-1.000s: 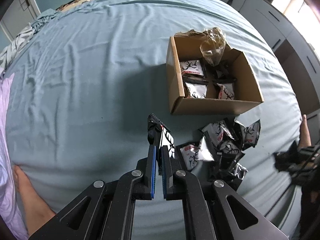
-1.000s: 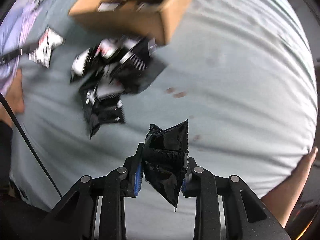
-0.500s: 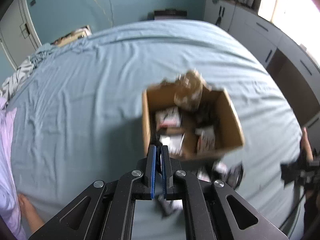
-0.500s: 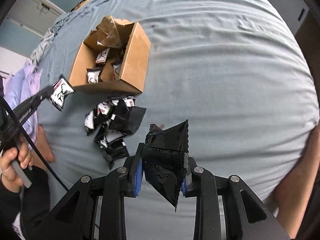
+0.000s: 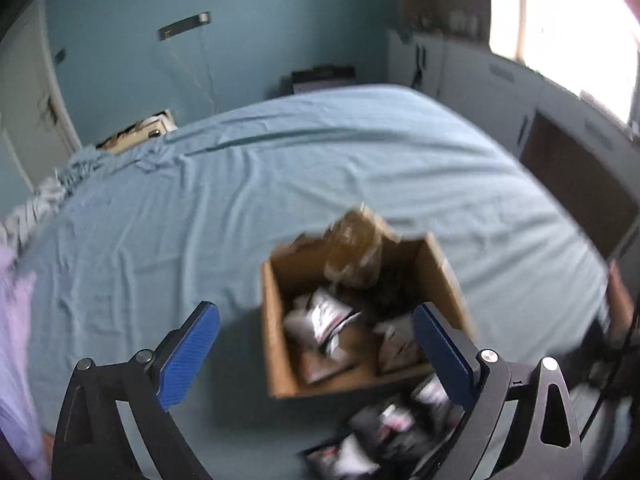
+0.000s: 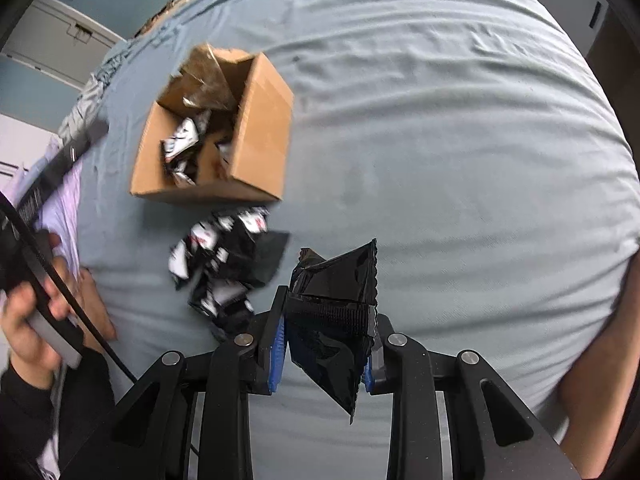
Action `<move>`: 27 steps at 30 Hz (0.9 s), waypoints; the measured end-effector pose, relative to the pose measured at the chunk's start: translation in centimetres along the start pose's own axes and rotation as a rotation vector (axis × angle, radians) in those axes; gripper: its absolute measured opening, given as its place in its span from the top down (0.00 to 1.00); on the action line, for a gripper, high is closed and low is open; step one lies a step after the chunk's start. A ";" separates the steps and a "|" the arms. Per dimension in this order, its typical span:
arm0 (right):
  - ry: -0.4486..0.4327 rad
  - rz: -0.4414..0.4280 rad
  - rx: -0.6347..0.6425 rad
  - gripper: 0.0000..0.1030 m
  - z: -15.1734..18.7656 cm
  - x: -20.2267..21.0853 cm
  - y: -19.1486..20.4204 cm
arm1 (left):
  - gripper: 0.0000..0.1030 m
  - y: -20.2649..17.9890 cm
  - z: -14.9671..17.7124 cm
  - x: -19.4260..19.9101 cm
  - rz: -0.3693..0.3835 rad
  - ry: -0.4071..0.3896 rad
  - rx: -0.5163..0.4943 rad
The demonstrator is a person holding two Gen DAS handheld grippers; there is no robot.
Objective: Organize snacks
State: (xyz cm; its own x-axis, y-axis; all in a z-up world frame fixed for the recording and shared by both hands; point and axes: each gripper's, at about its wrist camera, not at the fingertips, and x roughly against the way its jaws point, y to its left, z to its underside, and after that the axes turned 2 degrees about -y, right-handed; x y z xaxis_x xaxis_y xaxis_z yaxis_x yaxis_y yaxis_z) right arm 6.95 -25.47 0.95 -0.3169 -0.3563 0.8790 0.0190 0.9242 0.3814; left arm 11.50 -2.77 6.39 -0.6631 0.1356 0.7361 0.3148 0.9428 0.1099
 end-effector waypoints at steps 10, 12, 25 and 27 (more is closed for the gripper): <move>-0.182 -0.083 -0.051 0.72 -4.7 2.2 7.2 | 0.04 5.5 6.4 0.3 0.014 0.232 0.037; -0.240 -0.173 -0.124 0.59 -5.3 3.1 7.4 | 0.04 6.2 7.6 0.3 0.026 0.277 0.048; -0.224 0.158 -0.174 0.11 0.2 4.3 0.3 | 0.04 6.3 10.4 2.3 0.008 0.362 0.007; -0.186 0.184 -0.160 0.11 1.1 3.9 -0.1 | 0.04 6.1 10.0 2.5 0.007 0.349 -0.003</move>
State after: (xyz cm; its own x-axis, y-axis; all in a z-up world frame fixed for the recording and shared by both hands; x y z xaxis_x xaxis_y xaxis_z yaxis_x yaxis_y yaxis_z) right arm 4.66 -26.84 4.01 -0.4622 -0.1396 0.8757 0.2372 0.9321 0.2738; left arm 4.98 6.39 2.16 -0.3886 0.0293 0.9209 0.3211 0.9411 0.1056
